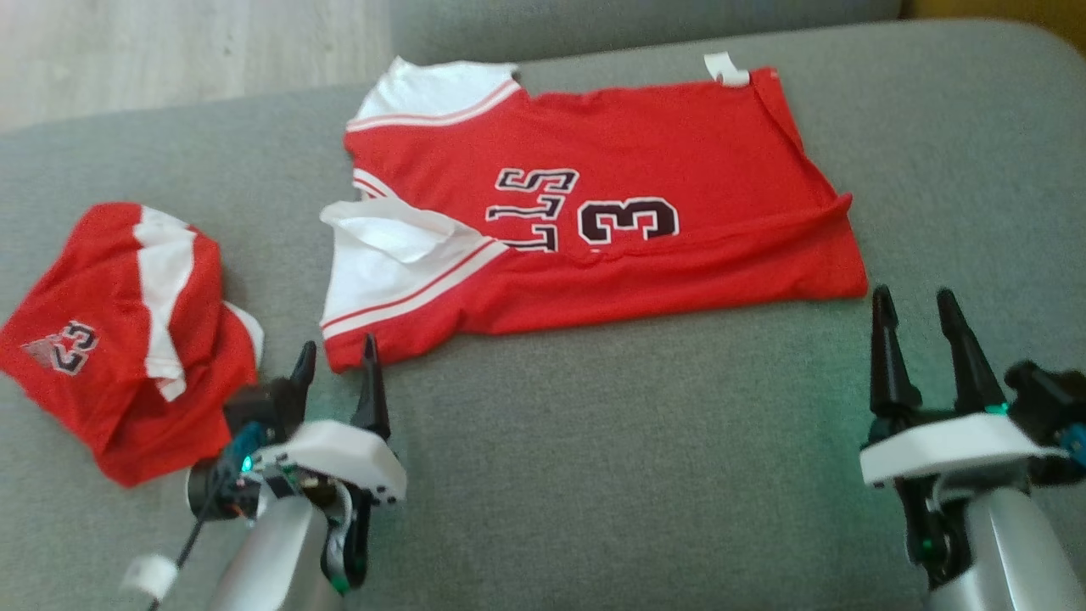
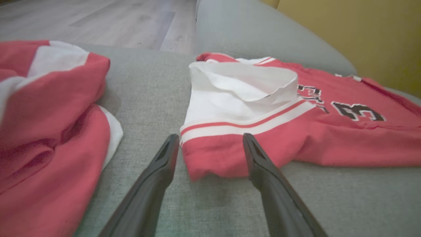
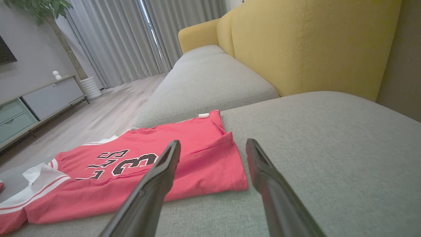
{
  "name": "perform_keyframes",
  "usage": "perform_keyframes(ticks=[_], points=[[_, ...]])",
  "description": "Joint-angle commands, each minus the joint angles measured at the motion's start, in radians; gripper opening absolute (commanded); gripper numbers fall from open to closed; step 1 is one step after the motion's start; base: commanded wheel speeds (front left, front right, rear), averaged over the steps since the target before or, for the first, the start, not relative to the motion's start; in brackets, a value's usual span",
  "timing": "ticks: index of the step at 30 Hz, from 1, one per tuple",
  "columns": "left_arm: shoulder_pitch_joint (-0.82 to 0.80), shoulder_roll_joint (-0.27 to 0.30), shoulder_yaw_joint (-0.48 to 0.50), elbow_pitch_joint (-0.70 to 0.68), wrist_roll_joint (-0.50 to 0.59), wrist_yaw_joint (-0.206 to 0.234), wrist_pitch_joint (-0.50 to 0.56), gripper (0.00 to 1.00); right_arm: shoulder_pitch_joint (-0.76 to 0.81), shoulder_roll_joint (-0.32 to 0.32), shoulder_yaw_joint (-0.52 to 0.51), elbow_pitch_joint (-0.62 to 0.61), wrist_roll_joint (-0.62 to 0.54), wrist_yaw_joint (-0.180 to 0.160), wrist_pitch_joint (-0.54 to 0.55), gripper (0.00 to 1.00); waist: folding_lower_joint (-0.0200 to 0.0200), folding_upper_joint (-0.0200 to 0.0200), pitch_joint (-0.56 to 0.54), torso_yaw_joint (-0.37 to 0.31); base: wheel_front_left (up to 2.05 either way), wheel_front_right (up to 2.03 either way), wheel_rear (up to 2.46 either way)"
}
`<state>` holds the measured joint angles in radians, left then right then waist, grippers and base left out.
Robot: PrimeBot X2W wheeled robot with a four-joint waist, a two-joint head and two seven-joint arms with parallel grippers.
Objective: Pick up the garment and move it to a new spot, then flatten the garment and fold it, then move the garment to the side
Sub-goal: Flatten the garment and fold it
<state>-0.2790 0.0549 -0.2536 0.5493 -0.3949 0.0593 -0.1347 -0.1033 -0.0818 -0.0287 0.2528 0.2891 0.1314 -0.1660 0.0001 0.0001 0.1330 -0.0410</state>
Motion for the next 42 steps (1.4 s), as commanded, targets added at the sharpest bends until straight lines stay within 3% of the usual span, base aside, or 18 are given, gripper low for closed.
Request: perform_keyframes(ticks=[1,7,12,13,14,15,25,35,42], points=[[-0.062,0.02,0.043,0.01,0.005,0.012,0.019,1.0,-0.057,-0.002,0.032,-0.042,-0.008,-0.001,0.0,1.0,-0.0001,-0.0001,0.033,-0.019,0.0,0.0,0.0],[-0.152,0.056,0.056,0.159,0.011,0.055,0.091,1.0,-0.088,0.003,0.056,-0.037,-0.005,-0.001,-0.009,1.0,-0.0001,-0.0001,0.071,-0.052,0.0,0.0,0.0],[-0.174,0.06,0.047,0.231,0.009,0.06,0.136,1.0,-0.094,0.006,0.062,-0.025,0.0,-0.001,-0.017,1.0,-0.0001,-0.0001,0.071,-0.065,0.0,0.0,0.0],[-0.175,0.059,0.046,0.239,0.006,0.058,0.139,0.87,-0.094,0.006,0.062,-0.022,0.001,-0.001,-0.018,1.0,-0.0001,-0.0001,0.069,-0.066,0.0,0.0,0.0],[-0.177,0.058,0.045,0.244,0.005,0.057,0.137,0.21,-0.094,0.006,0.062,-0.019,0.002,-0.001,-0.019,1.0,-0.0001,-0.0001,0.067,-0.066,0.0,0.0,0.0],[-0.178,0.056,0.043,0.246,0.004,0.055,0.13,0.0,-0.095,0.006,0.06,-0.016,0.002,-0.001,-0.019,1.0,-0.0001,-0.0001,0.065,-0.065,0.0,0.0,0.0],[-0.201,0.045,0.034,0.137,0.014,0.035,-0.065,0.0,-0.157,0.008,-0.003,0.045,-0.059,-0.001,0.071,1.0,-0.0001,-0.0001,0.058,-0.021,0.0,0.0,0.0],[-0.202,0.035,-0.019,0.034,0.049,0.019,-0.103,0.0,-0.285,0.029,-0.129,0.23,-0.149,-0.001,0.223,1.0,-0.0001,-0.0001,0.071,0.026,0.0,0.0,0.0],[-0.194,0.034,-0.045,0.006,0.055,0.018,-0.093,0.0,-0.386,0.031,-0.194,0.413,-0.195,-0.001,0.255,1.0,-0.0001,-0.0001,0.082,0.042,0.0,0.0,0.0]])
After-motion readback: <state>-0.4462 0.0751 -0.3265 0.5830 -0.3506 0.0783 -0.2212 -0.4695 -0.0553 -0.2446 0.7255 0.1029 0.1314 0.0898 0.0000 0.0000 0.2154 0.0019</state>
